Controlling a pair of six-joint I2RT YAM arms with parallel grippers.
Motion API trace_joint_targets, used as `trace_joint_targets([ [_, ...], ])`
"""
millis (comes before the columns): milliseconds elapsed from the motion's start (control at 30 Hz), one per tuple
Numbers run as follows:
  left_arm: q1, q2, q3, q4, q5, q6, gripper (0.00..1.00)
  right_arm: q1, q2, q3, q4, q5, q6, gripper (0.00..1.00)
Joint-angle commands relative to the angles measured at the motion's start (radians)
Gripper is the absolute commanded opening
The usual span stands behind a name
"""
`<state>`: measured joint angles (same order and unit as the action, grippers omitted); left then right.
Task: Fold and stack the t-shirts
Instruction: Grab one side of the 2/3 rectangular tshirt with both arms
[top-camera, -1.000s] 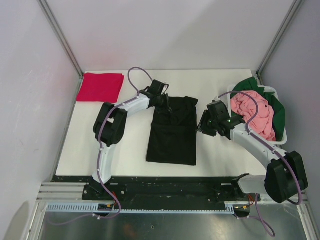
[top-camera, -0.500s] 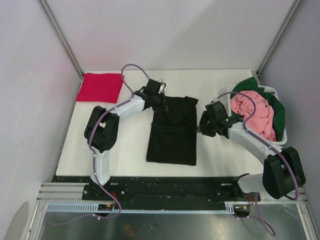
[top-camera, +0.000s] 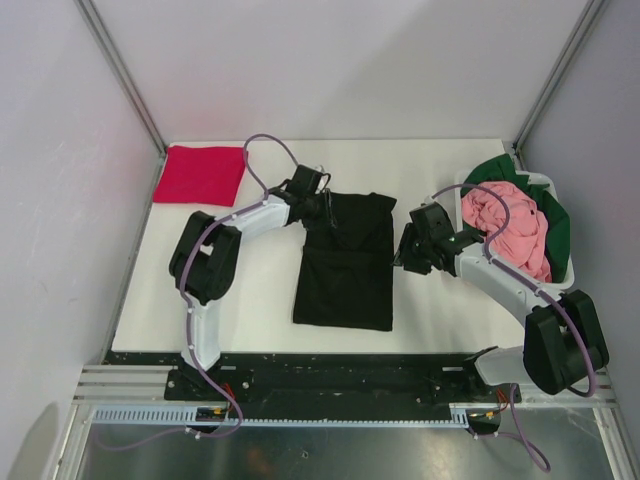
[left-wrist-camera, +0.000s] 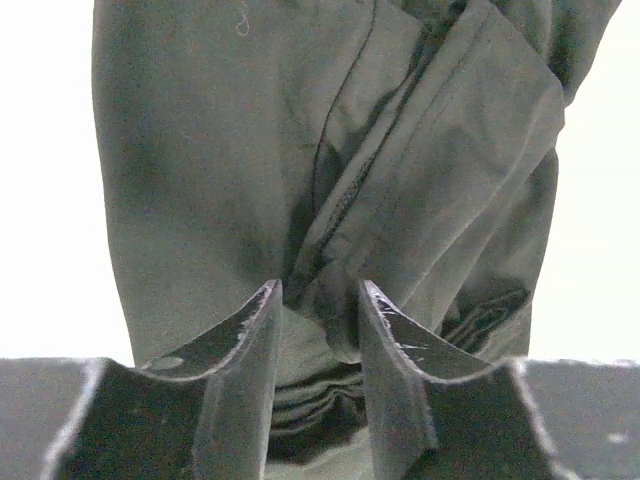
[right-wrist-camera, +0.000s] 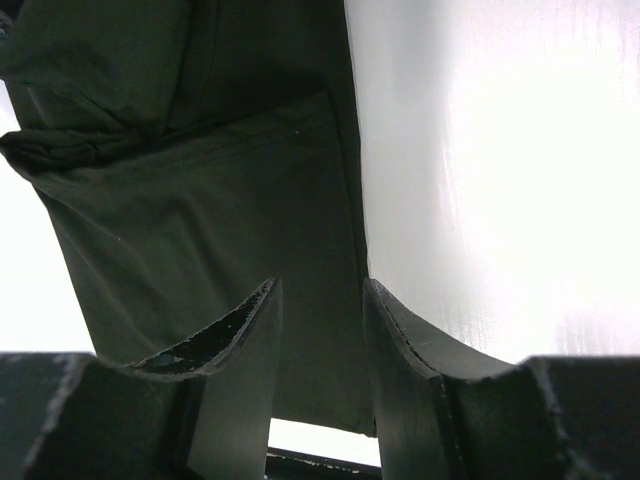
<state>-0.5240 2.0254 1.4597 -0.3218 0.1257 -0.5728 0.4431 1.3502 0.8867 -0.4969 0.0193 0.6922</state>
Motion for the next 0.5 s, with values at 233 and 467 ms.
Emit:
trace_joint_targets([
  [233, 0.019, -0.186, -0.061, 0.024, -0.04, 0.041, 0.53, 0.031, -0.014, 0.025, -0.002, 0.011, -0.008, 0.43],
  [467, 0.052, -0.455, -0.38, 0.023, -0.039, -0.028, 0.55, 0.13, -0.093, -0.13, -0.019, -0.085, 0.09, 0.43],
])
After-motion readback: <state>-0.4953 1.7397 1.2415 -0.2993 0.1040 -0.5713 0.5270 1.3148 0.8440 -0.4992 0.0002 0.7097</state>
